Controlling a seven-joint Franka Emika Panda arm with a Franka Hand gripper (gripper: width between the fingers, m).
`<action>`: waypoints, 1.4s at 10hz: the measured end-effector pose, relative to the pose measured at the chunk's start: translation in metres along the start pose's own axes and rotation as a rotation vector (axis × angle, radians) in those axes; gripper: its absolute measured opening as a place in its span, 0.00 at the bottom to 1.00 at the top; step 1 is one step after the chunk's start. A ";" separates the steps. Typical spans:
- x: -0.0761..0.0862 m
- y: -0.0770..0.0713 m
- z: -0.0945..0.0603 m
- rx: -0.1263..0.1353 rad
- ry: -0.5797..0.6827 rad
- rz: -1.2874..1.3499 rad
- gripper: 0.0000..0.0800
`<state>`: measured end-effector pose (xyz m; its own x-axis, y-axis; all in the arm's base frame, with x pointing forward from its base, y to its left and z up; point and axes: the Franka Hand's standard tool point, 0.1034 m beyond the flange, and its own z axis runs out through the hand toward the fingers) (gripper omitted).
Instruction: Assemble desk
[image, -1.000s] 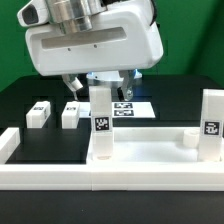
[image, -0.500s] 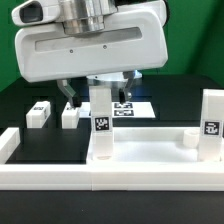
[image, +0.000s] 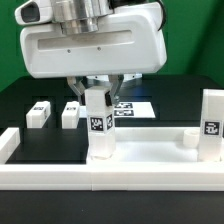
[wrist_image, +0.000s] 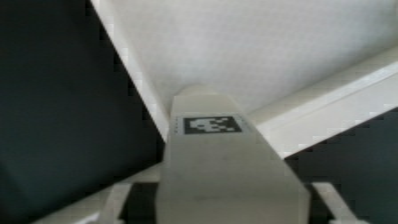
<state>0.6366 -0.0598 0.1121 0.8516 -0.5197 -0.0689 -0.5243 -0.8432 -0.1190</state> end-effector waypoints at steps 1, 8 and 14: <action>0.000 -0.001 0.000 0.007 -0.002 0.207 0.36; -0.002 -0.002 0.004 0.092 -0.003 0.870 0.66; -0.015 -0.008 0.004 0.056 0.013 0.254 0.81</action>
Offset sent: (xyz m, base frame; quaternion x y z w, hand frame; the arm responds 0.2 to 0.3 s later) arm 0.0179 0.0140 -0.0022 0.1100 0.0417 0.4648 0.8776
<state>0.6278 -0.0450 0.1104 0.6926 -0.7156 -0.0904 -0.7196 -0.6770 -0.1545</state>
